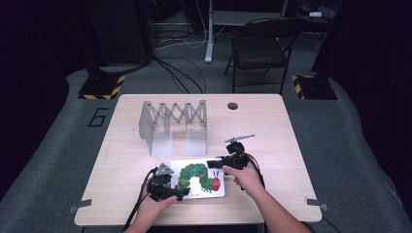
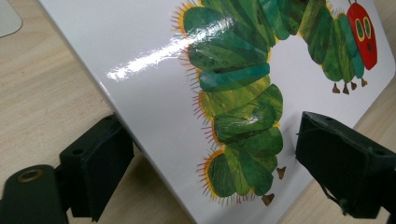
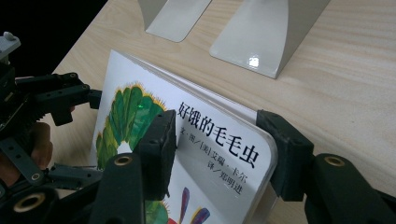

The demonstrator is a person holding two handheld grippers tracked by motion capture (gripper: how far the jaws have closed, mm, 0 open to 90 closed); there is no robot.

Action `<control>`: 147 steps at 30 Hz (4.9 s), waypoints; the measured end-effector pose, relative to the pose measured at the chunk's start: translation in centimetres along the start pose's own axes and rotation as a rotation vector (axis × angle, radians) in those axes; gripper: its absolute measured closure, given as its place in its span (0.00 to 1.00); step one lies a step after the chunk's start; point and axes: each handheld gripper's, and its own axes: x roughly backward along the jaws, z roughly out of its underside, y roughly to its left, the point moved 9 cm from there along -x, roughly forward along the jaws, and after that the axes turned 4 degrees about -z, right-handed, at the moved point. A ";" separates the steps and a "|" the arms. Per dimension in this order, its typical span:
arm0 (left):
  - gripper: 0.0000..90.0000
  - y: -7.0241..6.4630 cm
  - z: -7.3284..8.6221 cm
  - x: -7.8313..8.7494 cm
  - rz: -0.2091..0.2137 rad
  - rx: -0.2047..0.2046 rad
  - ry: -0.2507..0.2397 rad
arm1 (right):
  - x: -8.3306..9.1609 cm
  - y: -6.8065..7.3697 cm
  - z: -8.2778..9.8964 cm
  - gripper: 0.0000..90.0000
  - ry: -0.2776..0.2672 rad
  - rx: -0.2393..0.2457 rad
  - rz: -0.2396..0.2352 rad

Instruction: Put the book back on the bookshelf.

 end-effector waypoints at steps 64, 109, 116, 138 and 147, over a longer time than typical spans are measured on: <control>0.59 1.9 -2.3 4.6 -0.091 0.046 -0.127 | 2.7 4.5 -1.9 0.57 -0.092 0.139 -0.005; 0.51 1.6 -2.0 5.2 -0.131 -0.118 -0.135 | 3.0 3.9 -1.2 0.41 -0.064 0.175 0.000; 0.48 2.1 -2.6 5.2 -0.116 -0.111 -0.151 | 3.3 3.6 -0.8 0.41 -0.072 0.157 0.006; 0.40 1.0 -4.4 3.1 -0.016 -0.170 -0.180 | 4.9 2.4 0.4 0.43 -0.111 0.137 0.062; 0.38 0.6 -4.8 2.2 0.019 -0.197 -0.176 | 5.5 2.0 0.9 0.43 -0.122 0.130 0.079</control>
